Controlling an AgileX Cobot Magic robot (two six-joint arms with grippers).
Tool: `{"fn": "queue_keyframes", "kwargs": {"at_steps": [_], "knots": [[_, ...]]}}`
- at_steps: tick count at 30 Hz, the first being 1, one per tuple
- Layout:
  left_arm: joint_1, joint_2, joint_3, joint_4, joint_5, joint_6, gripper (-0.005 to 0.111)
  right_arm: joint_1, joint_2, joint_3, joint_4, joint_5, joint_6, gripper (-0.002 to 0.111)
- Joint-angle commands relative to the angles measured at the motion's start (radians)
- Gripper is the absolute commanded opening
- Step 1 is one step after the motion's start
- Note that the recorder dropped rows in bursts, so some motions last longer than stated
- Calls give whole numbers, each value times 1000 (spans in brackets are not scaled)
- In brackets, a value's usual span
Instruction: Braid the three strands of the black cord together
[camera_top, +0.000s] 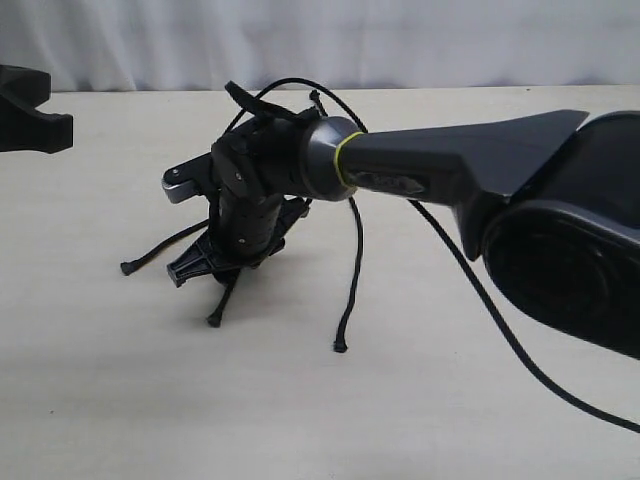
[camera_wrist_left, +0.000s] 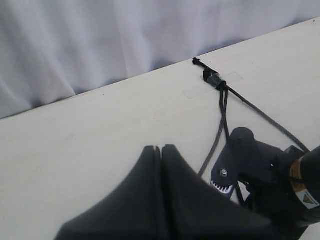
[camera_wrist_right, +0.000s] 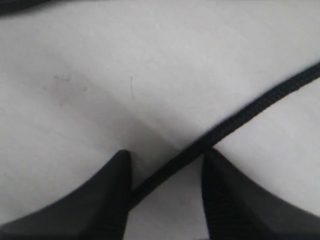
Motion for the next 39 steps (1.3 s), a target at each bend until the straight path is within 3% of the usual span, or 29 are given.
{"fn": "queue_keyframes", "kwargs": {"at_steps": [1,9,14,18,25,33,35,39], "knots": [[0,-7,7,-1,-19,-1,0,-1,9,-2,-44,38,-6,8],[0,-7,7,-1,-17,-1,0,-36,-177,-2,-199,237,-35,4],[0,-7,7,-1,-15,-1,0,-151,-338,37,-266,306,-35,4],[0,-7,7,-1,-16,-5,0,-283,-393,143,-253,228,-35,4],[0,-7,7,-3,-5,-5,0,-451,-367,390,-257,-118,-29,4],[0,-7,7,-51,-5,-5,0,-502,-251,412,-257,-105,-25,5],[0,-7,7,-56,1,-5,0,-499,-235,412,-257,-105,-23,10],[0,-5,7,-56,16,-5,0,-499,-223,412,-257,-88,-7,34]]}}
